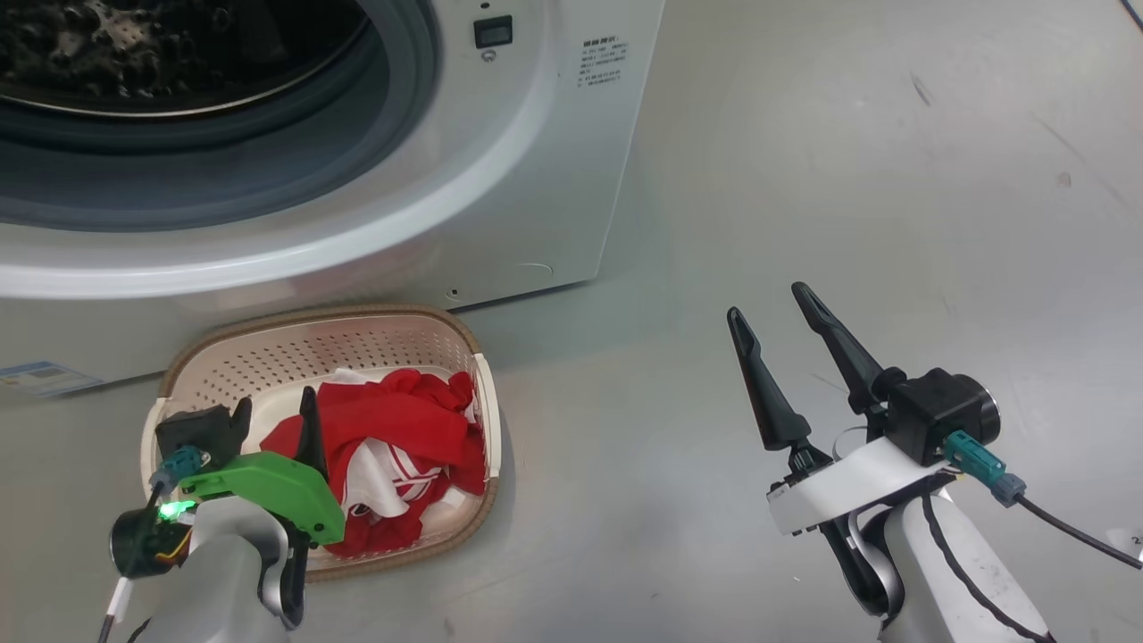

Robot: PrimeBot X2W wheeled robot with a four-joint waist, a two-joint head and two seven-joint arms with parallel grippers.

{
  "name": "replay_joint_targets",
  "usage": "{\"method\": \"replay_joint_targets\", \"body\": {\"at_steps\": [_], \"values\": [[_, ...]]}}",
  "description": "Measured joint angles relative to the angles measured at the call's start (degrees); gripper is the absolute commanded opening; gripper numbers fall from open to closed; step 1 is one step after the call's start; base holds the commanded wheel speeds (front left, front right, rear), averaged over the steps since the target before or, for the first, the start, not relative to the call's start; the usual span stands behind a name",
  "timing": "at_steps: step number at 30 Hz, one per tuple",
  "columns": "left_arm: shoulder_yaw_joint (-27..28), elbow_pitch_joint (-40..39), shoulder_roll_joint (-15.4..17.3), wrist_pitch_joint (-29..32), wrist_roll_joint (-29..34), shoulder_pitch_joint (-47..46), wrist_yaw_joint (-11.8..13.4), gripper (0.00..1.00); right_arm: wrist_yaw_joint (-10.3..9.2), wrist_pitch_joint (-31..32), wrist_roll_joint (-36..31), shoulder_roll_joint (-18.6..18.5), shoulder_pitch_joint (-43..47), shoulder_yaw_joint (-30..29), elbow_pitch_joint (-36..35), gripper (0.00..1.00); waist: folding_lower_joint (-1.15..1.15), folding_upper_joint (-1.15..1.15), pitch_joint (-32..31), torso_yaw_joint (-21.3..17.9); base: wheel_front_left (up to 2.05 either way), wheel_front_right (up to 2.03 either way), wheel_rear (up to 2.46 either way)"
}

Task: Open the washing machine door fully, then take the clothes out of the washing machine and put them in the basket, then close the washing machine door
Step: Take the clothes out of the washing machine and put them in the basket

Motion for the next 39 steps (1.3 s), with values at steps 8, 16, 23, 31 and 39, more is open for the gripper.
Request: {"method": "replay_joint_targets", "body": {"at_steps": [8,16,23,31,39], "values": [[1.6,-12.6,-0.1,0.0,1.4,2.2,-0.3,1.00,-0.05,0.0,-0.5,-0.1,3.4,-1.3,1.1,1.00,0.00,0.00,-6.1,2.1,0.00,0.00,0.00],[2.1,-22.1,-0.1,-0.2,4.3,5.1,-0.2,1.00,-0.22,0.0,-0.6,-0.1,5.3,-2.1,1.3,1.00,0.00,0.00,-10.5,3.7,0.00,0.00,0.00],[1.5,-27.8,-0.1,-0.2,5.8,9.2,-0.1,1.00,-0.67,0.0,-0.7,-0.1,7.1,-3.3,1.4,1.00,0.00,0.00,-13.5,4.7,0.00,0.00,0.00],[-0.3,-32.9,-0.1,-0.2,8.3,15.1,1.1,1.00,-2.41,0.0,-0.7,0.1,9.3,-4.4,1.4,1.00,0.00,0.00,-16.4,5.3,0.00,0.00,0.00],[-1.7,-35.9,0.0,-0.2,8.7,21.9,2.2,1.00,-3.61,0.0,-0.7,0.2,12.4,-5.6,1.2,1.00,-0.01,0.00,-18.9,5.8,0.00,0.00,0.00]]}}
